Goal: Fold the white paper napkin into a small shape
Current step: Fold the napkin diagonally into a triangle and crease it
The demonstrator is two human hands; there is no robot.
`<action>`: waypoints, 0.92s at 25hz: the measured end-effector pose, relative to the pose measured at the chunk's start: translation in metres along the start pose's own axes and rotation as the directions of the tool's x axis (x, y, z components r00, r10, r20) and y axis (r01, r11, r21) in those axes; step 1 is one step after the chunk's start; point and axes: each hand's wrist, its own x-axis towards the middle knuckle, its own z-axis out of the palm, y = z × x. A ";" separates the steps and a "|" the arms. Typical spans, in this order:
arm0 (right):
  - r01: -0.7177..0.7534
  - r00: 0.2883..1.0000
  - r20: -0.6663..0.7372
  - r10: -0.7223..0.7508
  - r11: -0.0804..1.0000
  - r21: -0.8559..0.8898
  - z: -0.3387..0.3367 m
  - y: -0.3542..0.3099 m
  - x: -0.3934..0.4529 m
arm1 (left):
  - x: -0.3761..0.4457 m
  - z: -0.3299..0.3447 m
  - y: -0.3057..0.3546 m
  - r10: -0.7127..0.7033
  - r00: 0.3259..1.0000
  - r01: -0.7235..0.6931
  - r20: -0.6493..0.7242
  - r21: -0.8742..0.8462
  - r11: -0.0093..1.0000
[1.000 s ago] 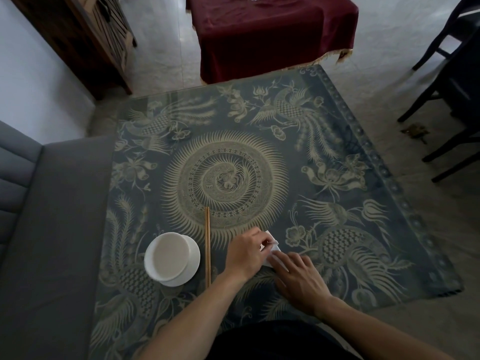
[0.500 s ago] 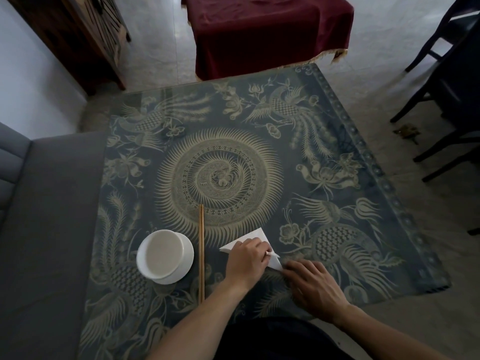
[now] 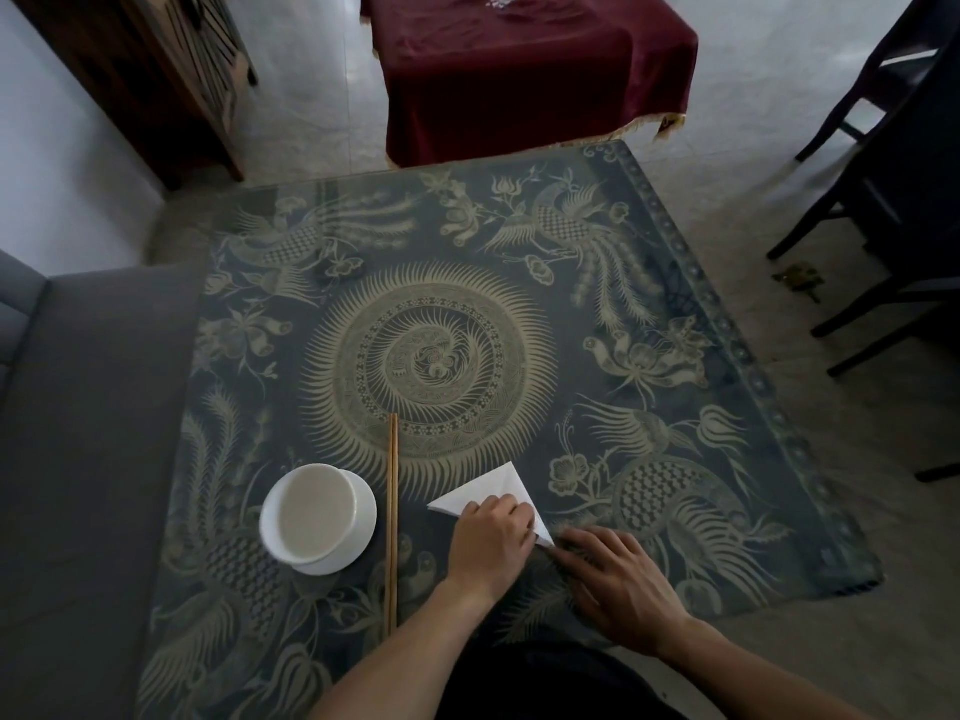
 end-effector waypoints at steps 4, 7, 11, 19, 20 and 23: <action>0.008 1.000 0.009 -0.008 1.000 0.012 -0.005 0.000 0.003 | -0.002 0.006 0.000 0.021 0.999 -0.021 0.041 0.011 1.000; 0.014 1.000 0.021 -0.015 1.000 0.011 -0.010 0.000 0.003 | -0.004 0.011 -0.002 0.062 0.993 -0.061 0.105 -0.010 0.998; 0.019 1.000 0.005 -0.019 1.000 0.023 -0.012 0.001 0.003 | -0.007 0.013 -0.007 0.087 0.988 -0.083 0.130 -0.033 0.996; 0.006 0.999 0.033 -0.005 0.999 -0.035 -0.014 0.000 0.012 | -0.010 0.011 -0.015 0.116 0.979 -0.108 0.170 -0.055 0.993; 0.010 0.999 0.035 -0.008 0.999 -0.047 -0.015 0.000 0.014 | -0.010 0.010 -0.016 0.116 0.982 -0.110 0.149 -0.051 0.993; -0.071 0.997 0.009 0.072 0.995 -0.069 -0.018 -0.010 0.031 | -0.010 0.003 -0.025 0.084 0.996 -0.084 0.022 0.013 0.996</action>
